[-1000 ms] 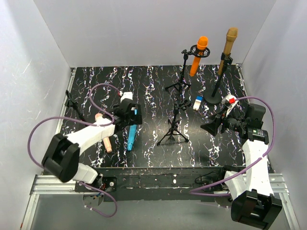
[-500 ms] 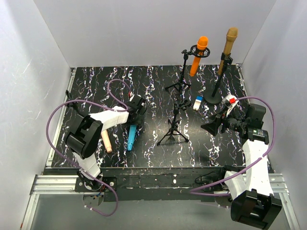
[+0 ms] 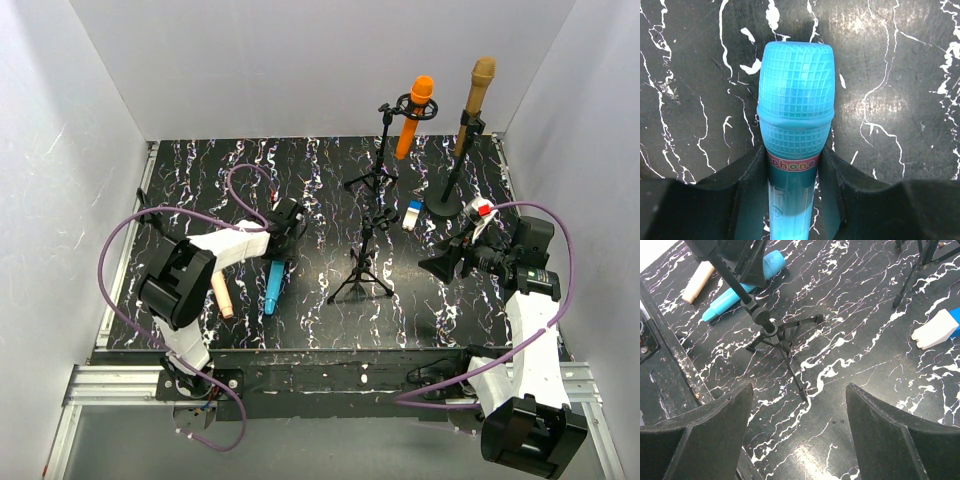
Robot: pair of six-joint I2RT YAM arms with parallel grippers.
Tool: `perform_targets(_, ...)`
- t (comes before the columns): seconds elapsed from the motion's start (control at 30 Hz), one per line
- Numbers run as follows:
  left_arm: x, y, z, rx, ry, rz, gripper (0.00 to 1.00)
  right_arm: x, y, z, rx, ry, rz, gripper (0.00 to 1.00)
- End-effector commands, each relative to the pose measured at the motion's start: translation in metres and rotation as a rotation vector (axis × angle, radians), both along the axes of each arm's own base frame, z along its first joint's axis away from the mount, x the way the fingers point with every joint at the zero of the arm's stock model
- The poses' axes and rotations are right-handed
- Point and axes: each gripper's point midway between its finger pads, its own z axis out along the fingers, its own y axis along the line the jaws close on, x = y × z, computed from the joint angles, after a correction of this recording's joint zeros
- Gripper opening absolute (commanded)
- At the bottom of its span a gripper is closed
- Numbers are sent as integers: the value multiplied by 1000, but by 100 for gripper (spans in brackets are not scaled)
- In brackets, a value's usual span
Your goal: Attach the microphones to the stand
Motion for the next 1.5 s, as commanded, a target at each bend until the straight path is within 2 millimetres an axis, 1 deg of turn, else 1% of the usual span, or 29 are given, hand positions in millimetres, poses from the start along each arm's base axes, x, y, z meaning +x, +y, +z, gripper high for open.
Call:
perform_targets(0.0, 4, -10, 47, -101, -93, -38, 0, 2, -1, 9, -5, -39, 9, 82)
perform_targets(0.1, 10, -33, 121, -296, -277, -114, 0, 2, -1, 9, -5, -39, 7, 82)
perform_targets(0.17, 7, -47, 174, -432, -408, -178, 0, 2, -1, 9, -5, -38, 7, 82)
perform_targets(0.23, -5, -64, 226, -577, -531, -294, 0, 2, -1, 9, -4, -38, 8, 82)
perform_targets(0.3, -19, -76, 271, -704, -645, -392, 0, 2, -1, 8, -5, -38, 6, 82)
perform_targets(0.4, -34, -85, 329, -846, -789, -477, 0, 2, -1, 9, -5, -41, 7, 82)
perform_targets(0.43, -38, -87, 353, -902, -859, -499, 0, 2, -1, 9, -3, -42, 8, 82)
perform_targets(0.47, -41, -88, 367, -947, -892, -502, 0, 2, -1, 9, -3, -43, 8, 82)
perform_targets(0.5, -44, -89, 384, -992, -938, -512, 0, 2, -1, 9, -3, -42, 8, 82)
perform_targets(0.6, -49, -96, 420, -1123, -1014, -541, 0, 2, -1, 9, -3, -43, 8, 82)
perform_targets(0.77, -54, -113, 457, -1296, -1128, -566, 0, 2, -2, 9, -7, -45, 2, 82)
perform_targets(0.87, -64, -130, 473, -1330, -1212, -575, 0, 2, -2, 8, -6, -44, 1, 82)
perform_targets(0.9, -65, -136, 475, -1326, -1234, -568, 0, 2, -2, 8, -5, -44, 4, 82)
perform_targets(0.93, -71, -144, 480, -1334, -1258, -575, 0, 2, -2, 8, -6, -46, 2, 82)
perform_targets(1.03, -76, -158, 484, -1356, -1302, -538, 0, 3, -3, 8, -6, -44, -1, 82)
perform_targets(1.13, -70, -161, 480, -1340, -1332, -470, 0, 3, -3, 8, -7, -44, -2, 82)
perform_targets(1.23, -64, -160, 481, -1331, -1357, -426, 0, 2, -2, 8, -5, -44, 0, 82)
perform_targets(1.37, -57, -161, 487, -1306, -1390, -402, 0, 2, -2, 8, -2, -43, 3, 82)
perform_targets(1.47, -50, -167, 485, -1280, -1394, -403, 0, 3, -2, 9, -4, -45, 1, 82)
